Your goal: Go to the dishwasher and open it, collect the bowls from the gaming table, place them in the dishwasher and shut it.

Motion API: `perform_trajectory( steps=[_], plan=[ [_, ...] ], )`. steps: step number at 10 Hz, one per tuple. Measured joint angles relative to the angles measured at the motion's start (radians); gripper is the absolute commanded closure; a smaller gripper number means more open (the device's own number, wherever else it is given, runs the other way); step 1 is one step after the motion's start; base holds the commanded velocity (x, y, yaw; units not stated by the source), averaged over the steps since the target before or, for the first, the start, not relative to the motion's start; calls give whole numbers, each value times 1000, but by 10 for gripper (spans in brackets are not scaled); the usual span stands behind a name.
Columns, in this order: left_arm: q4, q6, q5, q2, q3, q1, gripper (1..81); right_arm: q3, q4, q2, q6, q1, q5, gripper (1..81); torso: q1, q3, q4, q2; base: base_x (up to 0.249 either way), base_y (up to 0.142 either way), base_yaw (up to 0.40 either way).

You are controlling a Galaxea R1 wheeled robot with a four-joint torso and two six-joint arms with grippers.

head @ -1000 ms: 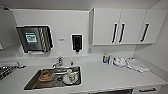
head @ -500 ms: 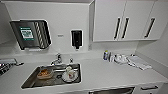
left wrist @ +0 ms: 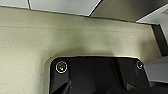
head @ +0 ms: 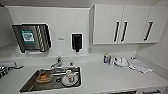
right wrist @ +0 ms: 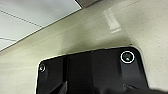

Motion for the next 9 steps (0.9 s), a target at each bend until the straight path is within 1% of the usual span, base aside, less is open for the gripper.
perform_trajectory(
  steps=[2,4,7,8,9],
  plan=[
    [0,-2,0,-26,40,3,10,1,10,-12,0,-2,1,10,46,0,0,-74,0,0,0],
    [0,-2,0,-26,44,10,10,9,21,-7,0,-1,0,10,87,-13,0,-139,0,0,0],
    [0,-2,1,-25,44,10,10,9,24,-10,1,1,0,10,153,-85,0,-244,0,0,0],
    [-1,-2,3,-26,44,11,10,9,24,-11,3,1,-1,10,176,-102,0,-281,0,0,0],
    [-1,-2,0,-26,44,8,10,9,24,-13,3,4,-1,10,195,-108,0,-310,0,0,0]
  ],
)
